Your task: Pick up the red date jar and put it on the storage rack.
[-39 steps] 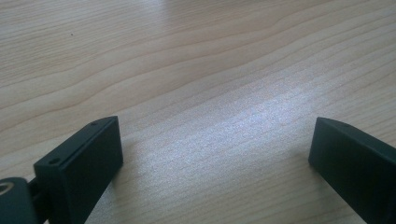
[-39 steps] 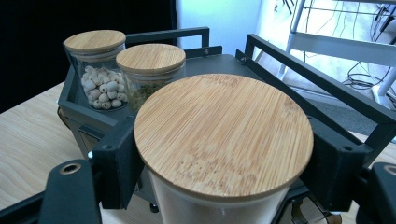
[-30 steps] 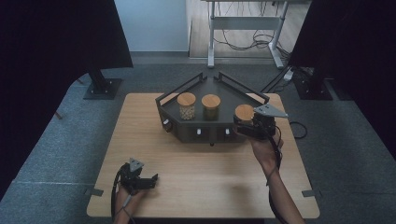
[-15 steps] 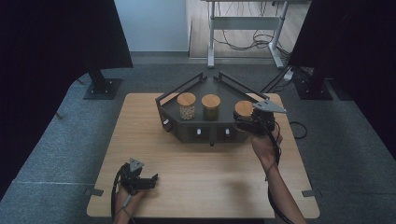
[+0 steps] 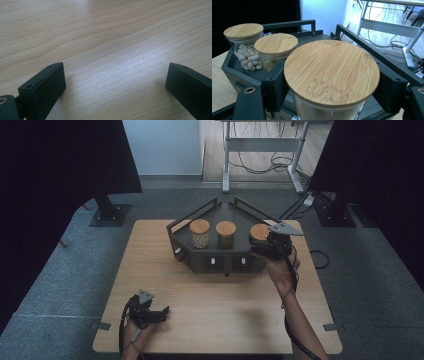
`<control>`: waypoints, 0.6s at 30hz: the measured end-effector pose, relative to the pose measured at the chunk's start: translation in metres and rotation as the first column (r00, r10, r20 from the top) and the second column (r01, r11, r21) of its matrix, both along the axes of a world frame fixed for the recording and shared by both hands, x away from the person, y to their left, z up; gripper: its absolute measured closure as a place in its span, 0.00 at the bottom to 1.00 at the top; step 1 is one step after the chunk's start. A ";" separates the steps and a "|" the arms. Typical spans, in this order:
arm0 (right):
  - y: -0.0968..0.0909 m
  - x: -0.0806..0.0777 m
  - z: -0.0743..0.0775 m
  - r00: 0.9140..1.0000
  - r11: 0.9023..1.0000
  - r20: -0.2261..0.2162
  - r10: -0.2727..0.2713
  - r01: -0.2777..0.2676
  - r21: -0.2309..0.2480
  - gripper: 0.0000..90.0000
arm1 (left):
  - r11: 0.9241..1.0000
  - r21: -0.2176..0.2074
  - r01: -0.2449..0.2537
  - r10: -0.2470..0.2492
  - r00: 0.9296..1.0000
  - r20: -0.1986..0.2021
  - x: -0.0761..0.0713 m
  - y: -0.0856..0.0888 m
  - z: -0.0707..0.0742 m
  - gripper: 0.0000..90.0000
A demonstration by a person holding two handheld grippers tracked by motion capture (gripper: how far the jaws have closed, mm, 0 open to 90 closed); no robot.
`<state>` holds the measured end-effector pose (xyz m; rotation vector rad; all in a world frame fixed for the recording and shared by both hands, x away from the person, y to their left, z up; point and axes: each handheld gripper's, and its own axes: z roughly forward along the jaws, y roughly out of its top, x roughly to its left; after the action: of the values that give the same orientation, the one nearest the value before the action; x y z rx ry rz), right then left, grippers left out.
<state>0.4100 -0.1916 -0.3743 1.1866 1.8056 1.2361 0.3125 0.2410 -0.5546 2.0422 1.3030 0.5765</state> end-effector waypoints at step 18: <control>0.005 0.016 0.002 1.000 1.000 -0.003 -0.011 0.010 -0.010 0.26 | 1.000 0.000 0.000 0.000 1.000 0.000 0.000 0.000 0.000 0.03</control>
<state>0.4261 -0.1867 -0.3724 1.1920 1.8035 1.2189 0.3124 0.2409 -0.5547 2.0419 1.3034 0.5764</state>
